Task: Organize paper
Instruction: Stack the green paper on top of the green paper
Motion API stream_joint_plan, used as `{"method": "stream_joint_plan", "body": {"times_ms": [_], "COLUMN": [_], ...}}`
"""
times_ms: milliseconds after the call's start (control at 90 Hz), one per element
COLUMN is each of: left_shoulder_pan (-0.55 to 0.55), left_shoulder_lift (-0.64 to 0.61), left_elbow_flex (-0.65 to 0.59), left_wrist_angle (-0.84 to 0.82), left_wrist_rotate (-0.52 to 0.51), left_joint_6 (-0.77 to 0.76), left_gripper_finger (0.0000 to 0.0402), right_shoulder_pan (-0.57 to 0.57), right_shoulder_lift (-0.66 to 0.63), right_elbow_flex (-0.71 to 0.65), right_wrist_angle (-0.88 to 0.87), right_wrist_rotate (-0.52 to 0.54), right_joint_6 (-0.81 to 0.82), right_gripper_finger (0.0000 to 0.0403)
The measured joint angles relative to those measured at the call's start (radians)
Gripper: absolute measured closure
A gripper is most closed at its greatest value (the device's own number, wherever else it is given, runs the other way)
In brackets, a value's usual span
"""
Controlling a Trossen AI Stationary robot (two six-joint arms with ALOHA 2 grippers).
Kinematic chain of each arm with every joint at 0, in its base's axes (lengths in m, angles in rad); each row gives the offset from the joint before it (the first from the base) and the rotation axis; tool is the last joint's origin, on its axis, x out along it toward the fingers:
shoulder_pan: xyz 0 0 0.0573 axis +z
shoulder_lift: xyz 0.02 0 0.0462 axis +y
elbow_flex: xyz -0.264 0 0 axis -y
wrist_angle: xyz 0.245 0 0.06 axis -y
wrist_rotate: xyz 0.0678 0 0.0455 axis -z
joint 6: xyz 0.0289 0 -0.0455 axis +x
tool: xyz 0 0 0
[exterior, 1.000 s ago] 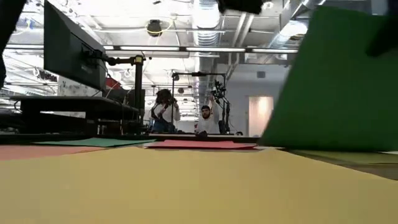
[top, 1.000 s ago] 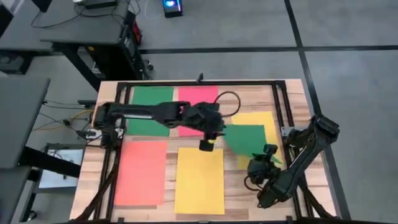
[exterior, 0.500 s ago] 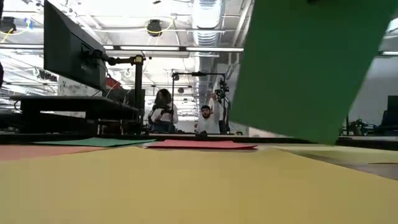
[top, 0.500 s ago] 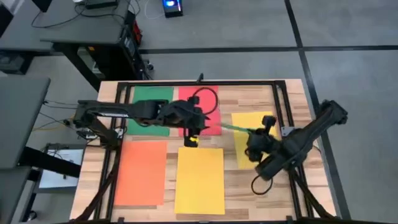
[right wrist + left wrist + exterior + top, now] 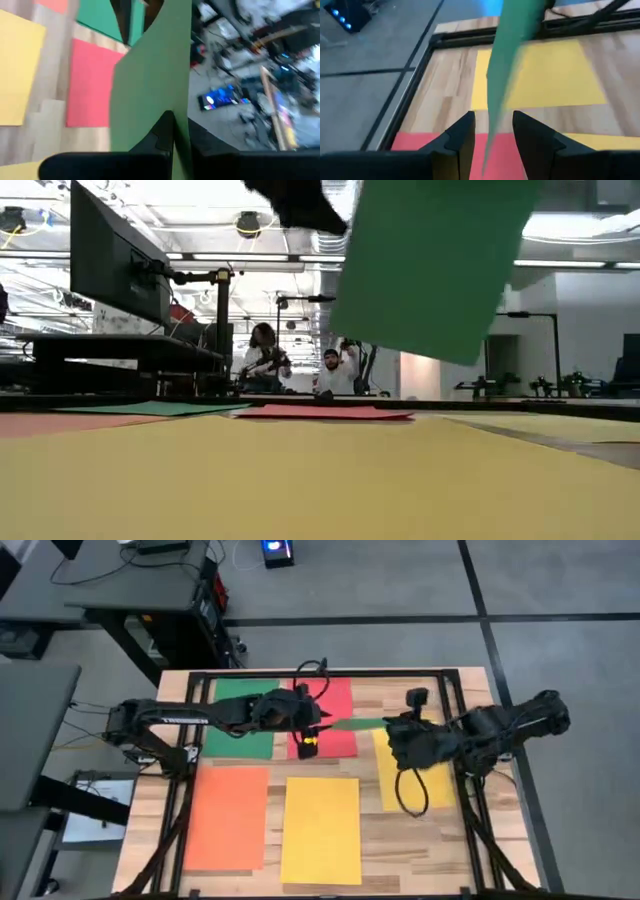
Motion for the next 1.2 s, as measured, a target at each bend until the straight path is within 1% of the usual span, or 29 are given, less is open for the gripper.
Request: {"method": "stream_joint_plan", "body": {"times_ms": [133, 244, 333, 389, 444, 578, 722, 778, 900, 1011, 1200], "left_shoulder_pan": [0.050, 0.082, 0.109, 0.124, 0.136, 0.155, 0.151, 0.152, 0.167, 0.177, 0.178], "left_shoulder_lift": [-0.038, -0.089, -0.127, -0.148, -0.167, -0.205, -0.240, -0.252, -0.279, -0.278, -0.270], "left_elbow_flex": [-0.084, -0.134, -0.173, -0.200, -0.223, -0.275, -0.278, -0.278, -0.278, -0.277, -0.277], "left_wrist_angle": [0.100, 0.116, 0.149, 0.187, 0.190, 0.196, 0.185, 0.173, 0.131, 0.088, 0.025], "left_wrist_rotate": [0.022, 0.034, 0.087, 0.133, 0.153, 0.152, 0.153, 0.143, 0.086, 0.086, 0.088], "left_joint_6": [-0.012, -0.012, -0.017, -0.025, -0.032, -0.060, -0.061, -0.060, -0.060, -0.073, -0.067], "left_gripper_finger": [0.0284, 0.0284, 0.0284, 0.0284, 0.0284, 0.0284, 0.0284, 0.0284, 0.0284, 0.0284, 0.0286], "right_shoulder_pan": [-0.161, -0.295, -0.389, -0.438, -0.476, -0.531, -0.565, -0.570, -0.571, -0.559, -0.537], "right_shoulder_lift": [-0.025, -0.031, -0.016, 0.001, 0.018, 0.083, 0.168, 0.199, 0.256, 0.279, 0.280], "right_elbow_flex": [0.000, 0.000, 0.000, 0.000, 0.000, 0.000, 0.000, 0.000, -0.001, -0.001, -0.001], "right_wrist_angle": [0.105, 0.166, 0.192, 0.211, 0.249, 0.349, 0.395, 0.417, 0.475, 0.520, 0.634], "right_wrist_rotate": [-0.216, -0.446, -0.620, -0.686, -0.731, -0.782, -0.845, -0.851, -0.855, -0.858, -0.858], "right_joint_6": [-0.128, -0.188, -0.219, -0.240, -0.271, -0.333, -0.410, -0.427, -0.458, -0.480, -0.506], "right_gripper_finger": [0.0403, 0.0403, 0.0403, 0.0403, 0.0403, 0.0403, 0.0403, 0.0403, 0.0403, 0.0403, 0.0403]}}
